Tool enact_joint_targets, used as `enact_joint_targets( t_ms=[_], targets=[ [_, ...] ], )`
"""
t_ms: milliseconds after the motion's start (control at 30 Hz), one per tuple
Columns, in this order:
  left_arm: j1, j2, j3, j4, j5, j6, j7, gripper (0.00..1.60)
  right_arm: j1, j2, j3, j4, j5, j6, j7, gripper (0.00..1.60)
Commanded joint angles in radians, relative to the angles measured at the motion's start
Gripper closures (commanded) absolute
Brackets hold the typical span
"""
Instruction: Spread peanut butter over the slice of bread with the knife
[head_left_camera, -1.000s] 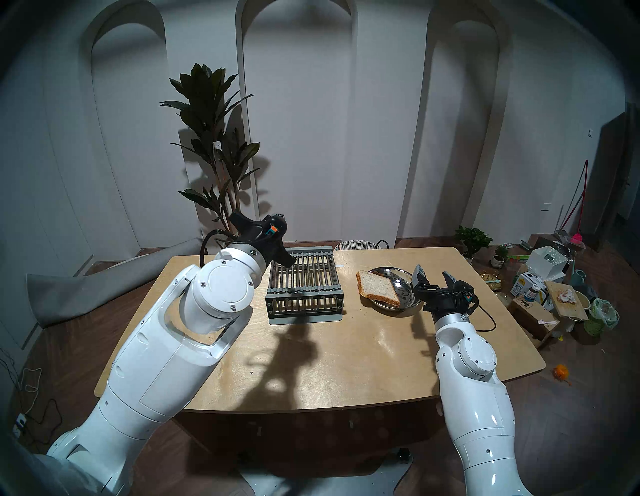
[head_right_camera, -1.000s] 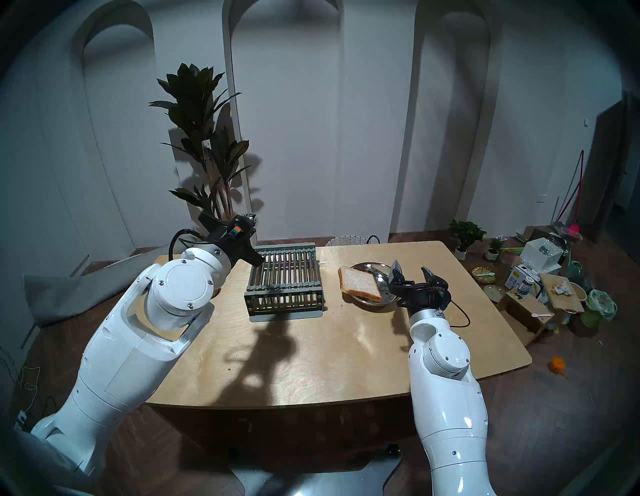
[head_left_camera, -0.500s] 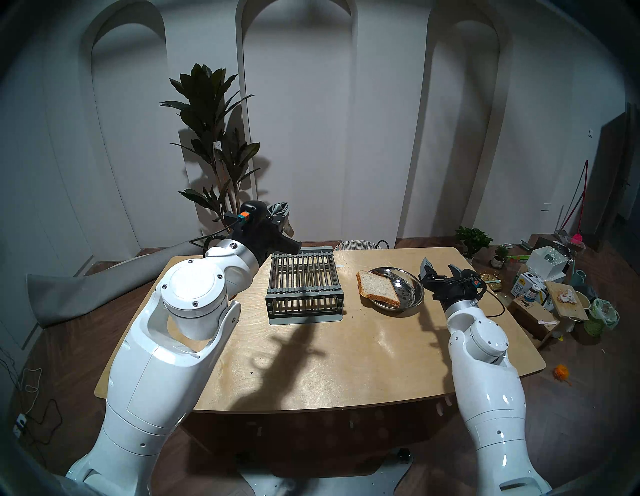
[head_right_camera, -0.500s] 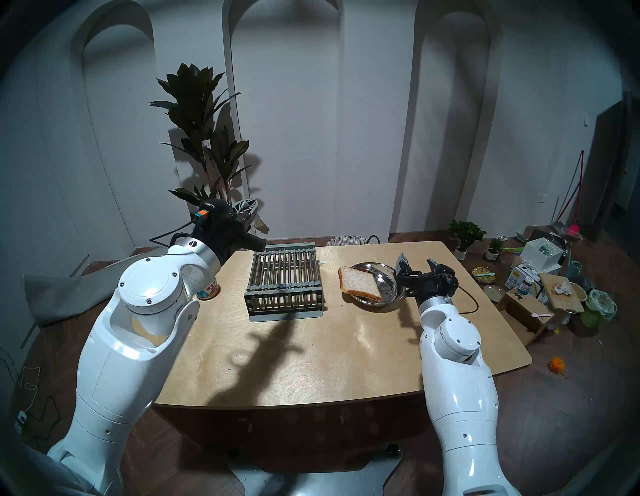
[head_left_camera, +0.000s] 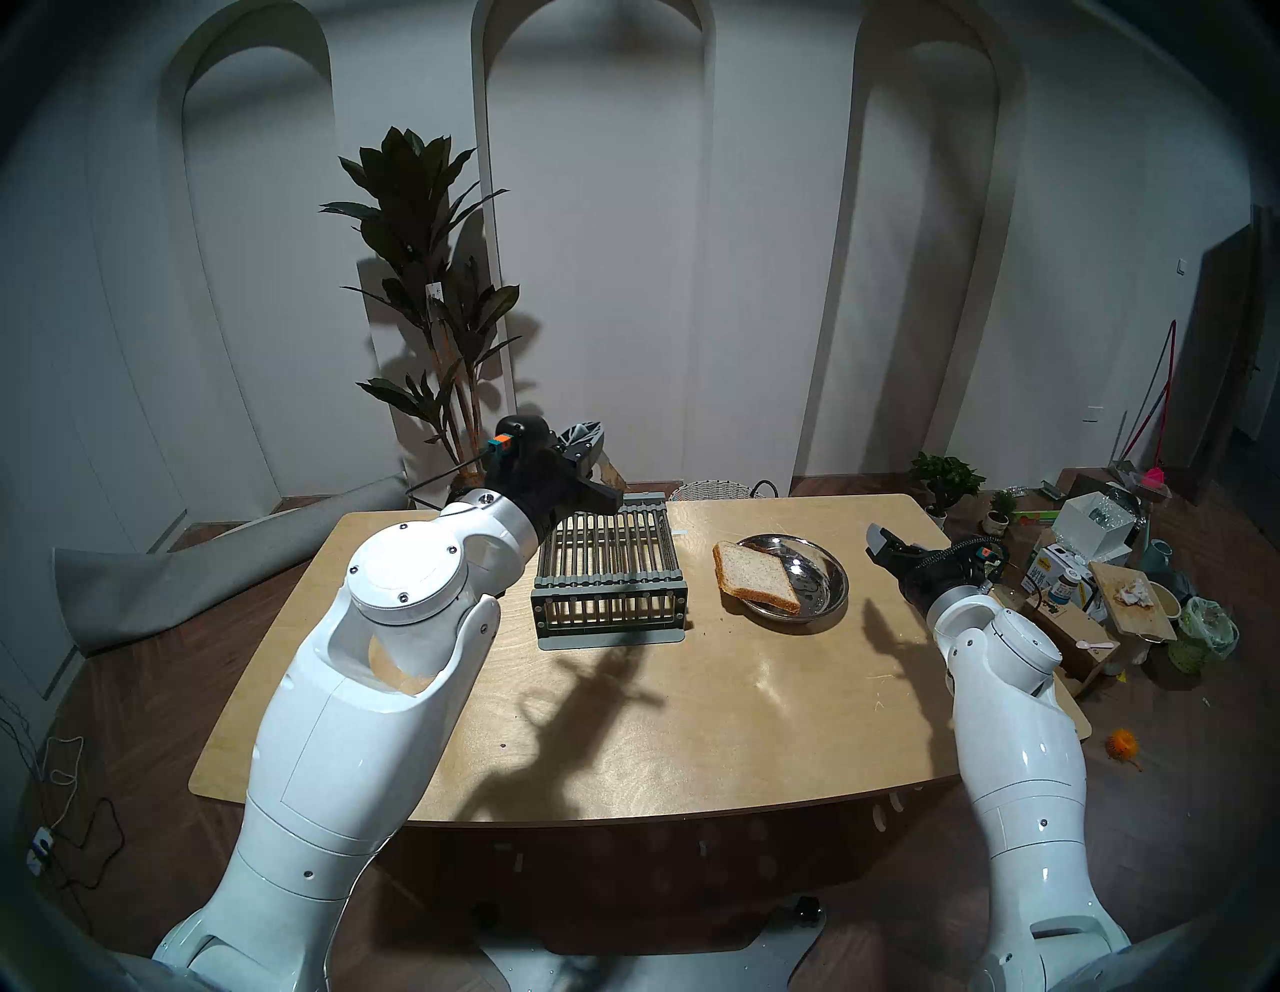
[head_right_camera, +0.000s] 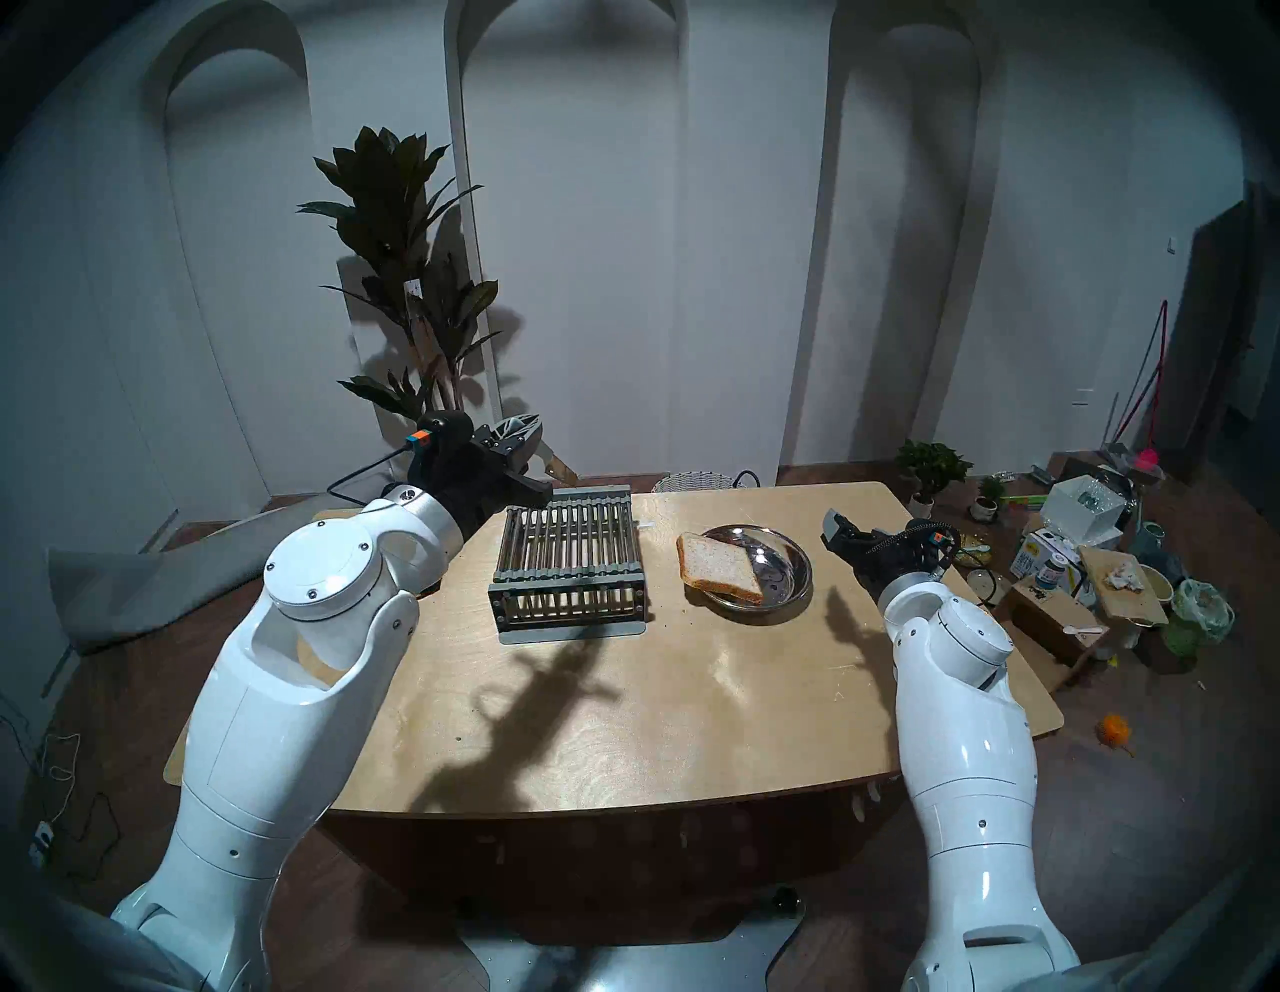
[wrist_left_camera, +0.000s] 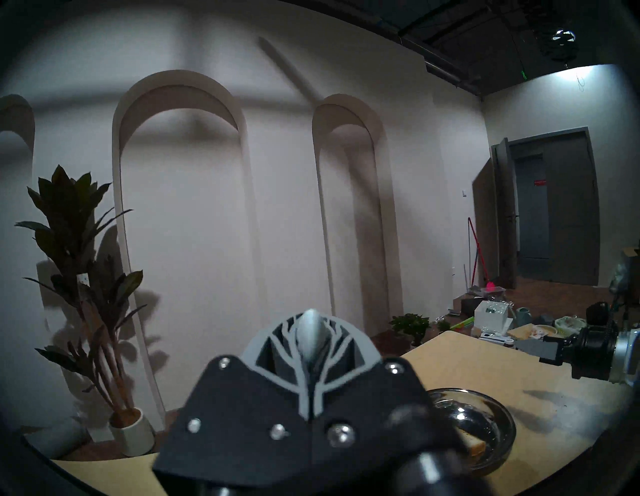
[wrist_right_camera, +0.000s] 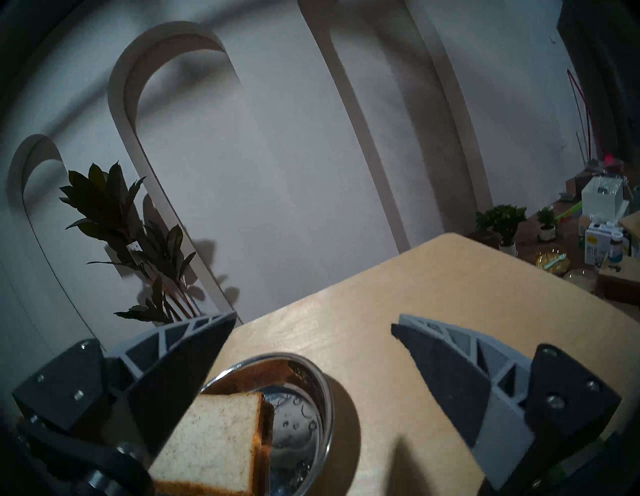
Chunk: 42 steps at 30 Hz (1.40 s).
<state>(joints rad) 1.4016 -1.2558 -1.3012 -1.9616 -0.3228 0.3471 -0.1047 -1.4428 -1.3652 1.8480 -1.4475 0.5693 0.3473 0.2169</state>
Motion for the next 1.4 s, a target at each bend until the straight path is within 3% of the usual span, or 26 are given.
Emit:
enact_joint_targets(
  t_ms=[0,333,533,833,933,967,1033,1367],
  targets=[
    [-0.086,-0.053,0.023,0.037,-0.033,-0.024,-0.032,1.60,-0.047,0.068,0.016,-0.028,0.076,0.105,0.094,0.00],
    [-0.166,-0.106,0.067,0.133,-0.079,-0.040,-0.080,1.60,-0.071,0.197,0.047,-0.020,0.163,0.327,0.273,0.00],
    [-0.199,-0.150,0.070,0.188,-0.135,-0.040,-0.104,1.60,-0.020,0.252,0.043,0.071,0.188,0.381,0.360,0.00],
    [-0.234,-0.197,0.064,0.275,-0.213,-0.032,-0.133,1.60,0.096,0.277,-0.021,0.258,0.179,0.364,0.443,0.00],
    [-0.240,-0.204,0.063,0.292,-0.225,-0.032,-0.137,1.60,0.118,0.273,-0.042,0.278,0.191,0.347,0.457,0.00],
    [-0.242,-0.206,0.061,0.298,-0.229,-0.033,-0.139,1.60,0.169,0.272,-0.056,0.326,0.180,0.355,0.467,0.00],
    [-0.241,-0.208,0.060,0.301,-0.233,-0.034,-0.139,1.60,0.146,0.276,-0.057,0.304,0.191,0.346,0.465,0.00],
    [-0.234,-0.229,0.039,0.329,-0.273,-0.022,-0.134,1.60,0.243,0.264,-0.116,0.429,0.183,0.303,0.494,0.00]
  ],
)
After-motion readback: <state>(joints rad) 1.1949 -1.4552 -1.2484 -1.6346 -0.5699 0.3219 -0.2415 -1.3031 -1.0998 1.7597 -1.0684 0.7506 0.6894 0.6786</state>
